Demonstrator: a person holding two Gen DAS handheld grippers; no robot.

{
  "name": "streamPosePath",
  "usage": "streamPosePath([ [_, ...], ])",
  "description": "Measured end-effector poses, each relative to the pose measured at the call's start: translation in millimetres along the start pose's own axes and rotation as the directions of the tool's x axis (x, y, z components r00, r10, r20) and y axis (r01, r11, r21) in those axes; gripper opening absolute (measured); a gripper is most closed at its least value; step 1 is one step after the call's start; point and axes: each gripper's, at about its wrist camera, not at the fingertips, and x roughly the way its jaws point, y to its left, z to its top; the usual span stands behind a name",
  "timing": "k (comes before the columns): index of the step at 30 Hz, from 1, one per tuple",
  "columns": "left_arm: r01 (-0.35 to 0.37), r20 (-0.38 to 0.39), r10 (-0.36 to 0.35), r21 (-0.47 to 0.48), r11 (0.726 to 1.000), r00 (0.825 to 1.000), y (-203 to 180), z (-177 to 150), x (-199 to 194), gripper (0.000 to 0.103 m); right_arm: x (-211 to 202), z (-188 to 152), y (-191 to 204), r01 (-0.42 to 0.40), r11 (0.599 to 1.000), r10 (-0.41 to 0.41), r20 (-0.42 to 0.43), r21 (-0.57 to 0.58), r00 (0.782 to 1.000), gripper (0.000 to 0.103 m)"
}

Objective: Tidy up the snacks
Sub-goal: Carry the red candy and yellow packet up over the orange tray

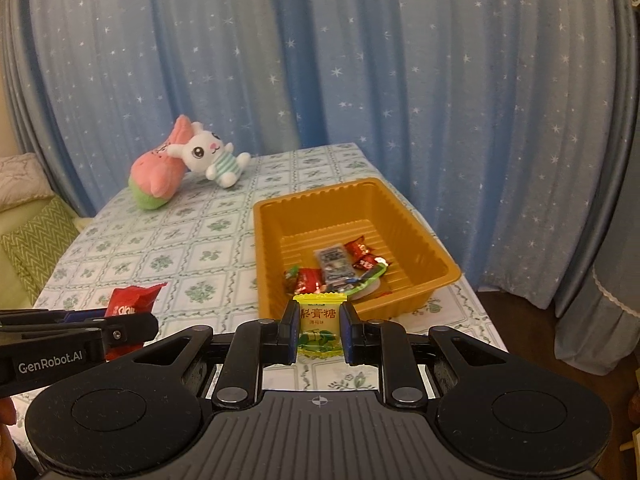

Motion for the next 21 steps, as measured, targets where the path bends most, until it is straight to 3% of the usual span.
streamPosePath([
  [21, 0.059, -0.005, -0.059, -0.003, 0.998, 0.998, -21, 30, 43, 0.023, 28, 22, -34, 0.037, 0.999, -0.037, 0.006, 0.027, 0.999, 0.021],
])
